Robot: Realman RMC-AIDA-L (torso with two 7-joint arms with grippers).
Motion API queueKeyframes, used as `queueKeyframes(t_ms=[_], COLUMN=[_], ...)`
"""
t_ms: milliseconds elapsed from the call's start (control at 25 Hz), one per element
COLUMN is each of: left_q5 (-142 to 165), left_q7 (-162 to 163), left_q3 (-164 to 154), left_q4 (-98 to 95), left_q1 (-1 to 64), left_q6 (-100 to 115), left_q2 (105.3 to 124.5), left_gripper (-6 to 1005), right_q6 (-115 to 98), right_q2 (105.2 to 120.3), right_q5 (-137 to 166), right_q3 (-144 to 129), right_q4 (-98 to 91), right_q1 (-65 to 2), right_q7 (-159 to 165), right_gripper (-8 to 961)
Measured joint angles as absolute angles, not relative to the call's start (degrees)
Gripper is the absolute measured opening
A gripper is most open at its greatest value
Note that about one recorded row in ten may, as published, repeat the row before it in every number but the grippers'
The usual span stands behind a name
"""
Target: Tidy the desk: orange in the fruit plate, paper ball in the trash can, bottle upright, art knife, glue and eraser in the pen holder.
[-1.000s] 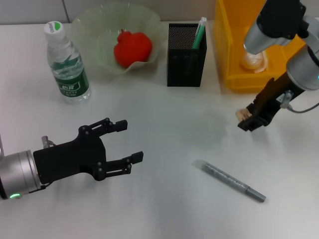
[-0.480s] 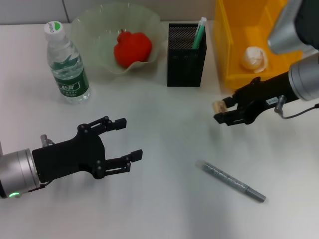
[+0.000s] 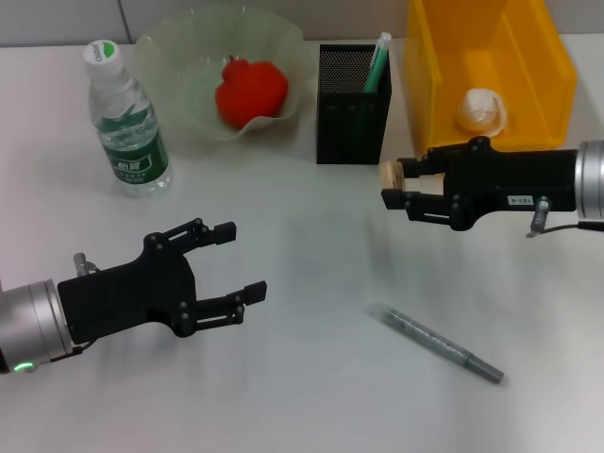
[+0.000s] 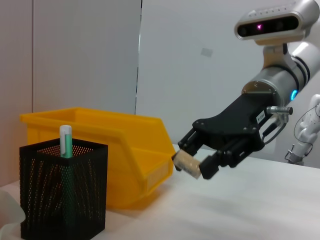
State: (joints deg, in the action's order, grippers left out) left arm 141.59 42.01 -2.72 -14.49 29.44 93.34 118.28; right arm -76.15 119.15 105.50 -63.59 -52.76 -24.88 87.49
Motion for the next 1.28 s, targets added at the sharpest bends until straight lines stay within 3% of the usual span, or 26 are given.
queueKeyframes(t_ms=[640, 1280], left_q5=[141.6, 141.6], left_q7=[42.2, 42.4], left_q3=[-2.7, -2.7], left_q4=[-14.8, -14.5], left_q1=[29.4, 29.5], left_q6=[93.6, 93.6], left_q2=[118.12, 118.3], left_gripper=[842, 842], right_q6=[-76.6, -75.9], right_q2=[119.35, 119.63], right_q5=[74.1, 65.9], right_q3=[-62.0, -61.9], right_q4=[-24.5, -17.5], right_q1=[-25.9, -29.5], right_q7=[45.8, 39.8], right_gripper=[446, 445])
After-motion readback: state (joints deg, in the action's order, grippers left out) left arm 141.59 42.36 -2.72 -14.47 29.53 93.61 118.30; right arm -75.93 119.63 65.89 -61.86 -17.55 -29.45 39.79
